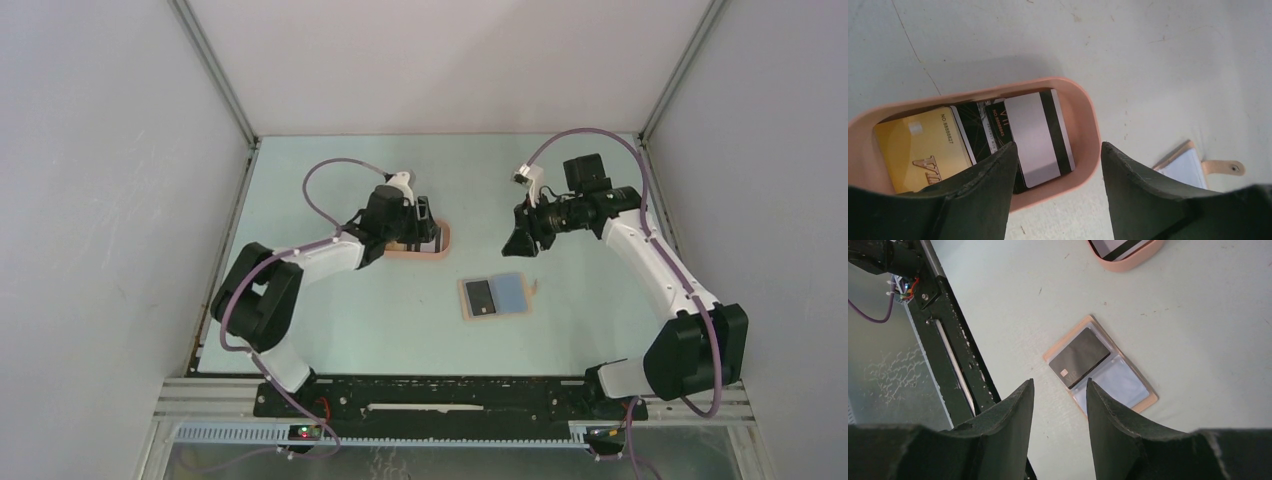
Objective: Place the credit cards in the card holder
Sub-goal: Pick up the credit card from the storage box.
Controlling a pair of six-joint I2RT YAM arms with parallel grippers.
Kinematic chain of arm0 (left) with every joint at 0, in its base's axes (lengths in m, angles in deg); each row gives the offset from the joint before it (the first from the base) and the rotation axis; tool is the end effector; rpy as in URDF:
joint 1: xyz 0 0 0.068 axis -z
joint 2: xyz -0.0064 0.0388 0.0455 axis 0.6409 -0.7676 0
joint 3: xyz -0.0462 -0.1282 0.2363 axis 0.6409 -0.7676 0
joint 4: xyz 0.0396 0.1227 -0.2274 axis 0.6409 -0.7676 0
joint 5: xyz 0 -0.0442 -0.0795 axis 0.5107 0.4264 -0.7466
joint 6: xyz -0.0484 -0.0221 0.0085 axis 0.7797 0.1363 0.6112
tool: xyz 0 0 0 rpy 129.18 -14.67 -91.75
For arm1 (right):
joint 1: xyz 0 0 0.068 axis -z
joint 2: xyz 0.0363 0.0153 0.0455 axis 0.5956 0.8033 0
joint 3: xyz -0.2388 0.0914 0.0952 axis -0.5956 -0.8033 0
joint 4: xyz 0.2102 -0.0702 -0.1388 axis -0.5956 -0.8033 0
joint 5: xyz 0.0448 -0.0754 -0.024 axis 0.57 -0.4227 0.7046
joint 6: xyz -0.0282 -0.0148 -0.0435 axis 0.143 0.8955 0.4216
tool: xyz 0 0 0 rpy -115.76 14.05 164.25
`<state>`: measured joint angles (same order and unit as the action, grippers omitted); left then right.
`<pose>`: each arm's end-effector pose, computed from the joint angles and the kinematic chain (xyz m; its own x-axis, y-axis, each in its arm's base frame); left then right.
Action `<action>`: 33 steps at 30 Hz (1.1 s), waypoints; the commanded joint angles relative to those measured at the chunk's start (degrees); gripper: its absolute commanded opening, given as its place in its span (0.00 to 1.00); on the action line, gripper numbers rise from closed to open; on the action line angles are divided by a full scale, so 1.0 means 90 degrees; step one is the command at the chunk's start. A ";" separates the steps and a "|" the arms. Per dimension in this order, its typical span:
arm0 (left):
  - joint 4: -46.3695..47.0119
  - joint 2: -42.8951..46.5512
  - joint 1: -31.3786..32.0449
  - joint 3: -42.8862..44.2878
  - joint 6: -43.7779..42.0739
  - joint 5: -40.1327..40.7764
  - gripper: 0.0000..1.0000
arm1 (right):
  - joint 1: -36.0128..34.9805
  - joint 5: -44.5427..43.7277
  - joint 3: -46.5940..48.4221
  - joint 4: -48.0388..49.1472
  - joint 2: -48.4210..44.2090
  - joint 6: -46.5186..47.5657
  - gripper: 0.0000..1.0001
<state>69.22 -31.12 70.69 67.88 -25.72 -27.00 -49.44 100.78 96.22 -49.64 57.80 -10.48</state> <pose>0.3057 -0.1852 0.2011 -0.6586 -0.1204 -0.7428 0.2983 0.8645 -0.4046 0.2623 0.0868 0.3129 -0.5052 -0.4097 -0.7596 -0.8389 0.4396 0.3208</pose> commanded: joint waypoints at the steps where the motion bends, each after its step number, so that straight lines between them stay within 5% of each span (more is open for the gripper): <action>1: -0.0216 -0.0283 -0.0032 0.0638 0.0111 0.0305 0.68 | 0.0006 -0.0089 0.0016 0.0125 0.0097 -0.0070 0.51; 21: -0.0753 -0.1408 -0.0070 0.1345 0.0508 0.0395 0.73 | 0.0066 -0.0144 0.0011 0.0116 0.0243 -0.0065 0.51; 33: -0.0961 -0.1783 -0.0115 0.1648 0.0596 -0.0343 0.71 | 0.0093 -0.0083 0.0011 0.0100 0.0165 -0.0060 0.51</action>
<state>62.31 -45.96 70.21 80.53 -21.44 -26.30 -48.94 99.10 96.22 -49.62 60.03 -10.68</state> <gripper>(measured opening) 0.720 0.509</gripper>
